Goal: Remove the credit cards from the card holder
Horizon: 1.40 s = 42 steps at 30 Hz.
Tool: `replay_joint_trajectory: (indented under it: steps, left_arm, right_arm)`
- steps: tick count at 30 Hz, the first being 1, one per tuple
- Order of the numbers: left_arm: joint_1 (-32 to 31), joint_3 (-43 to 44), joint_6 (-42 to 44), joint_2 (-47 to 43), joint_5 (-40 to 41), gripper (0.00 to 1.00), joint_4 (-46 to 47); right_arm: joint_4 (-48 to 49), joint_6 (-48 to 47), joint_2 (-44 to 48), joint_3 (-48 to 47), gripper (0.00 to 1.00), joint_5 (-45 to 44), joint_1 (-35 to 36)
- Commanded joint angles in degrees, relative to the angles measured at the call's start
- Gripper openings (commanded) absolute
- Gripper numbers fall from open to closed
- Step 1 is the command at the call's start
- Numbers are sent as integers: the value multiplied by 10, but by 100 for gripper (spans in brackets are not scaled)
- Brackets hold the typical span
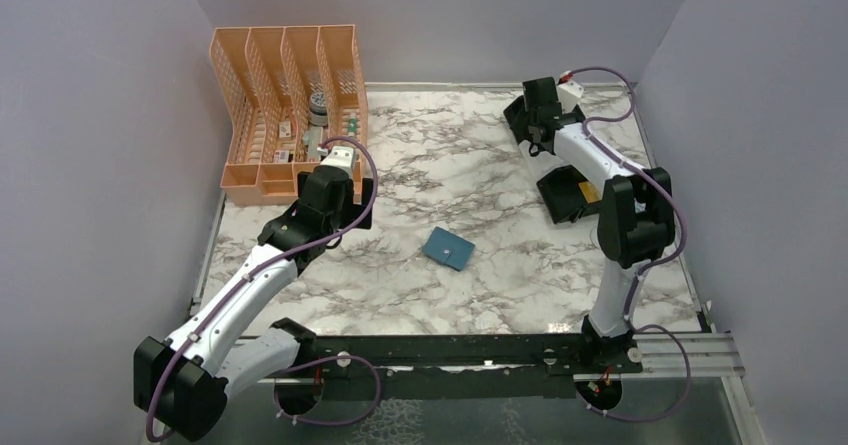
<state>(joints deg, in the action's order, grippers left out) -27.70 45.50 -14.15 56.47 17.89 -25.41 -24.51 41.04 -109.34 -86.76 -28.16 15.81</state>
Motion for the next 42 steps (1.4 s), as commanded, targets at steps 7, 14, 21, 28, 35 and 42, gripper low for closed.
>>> replay_joint_trajectory:
  steps: [7, 14, 21, 28, 35, 42]
  left_arm:
    - [4, 10, 10, 7, 1, 99, -8]
    - [4, 12, 11, 12, -1, 99, -9]
    - [4, 12, 11, 10, -1, 99, -9]
    - [4, 12, 11, 13, -3, 99, -9]
    - [3, 13, 12, 19, -8, 99, -11]
    - [4, 13, 13, 25, -11, 99, -11]
  right_arm:
    - [-51, 70, -62, -74, 73, 12, -24]
    - [-66, 99, -103, -113, 71, 16, -29]
    - [-85, 94, -146, -157, 67, 22, -32]
    - [-86, 117, -160, -161, 66, 17, -37]
    - [-100, 141, -180, -180, 64, 4, -42]
    - [-103, 178, -179, -184, 66, 2, -46]
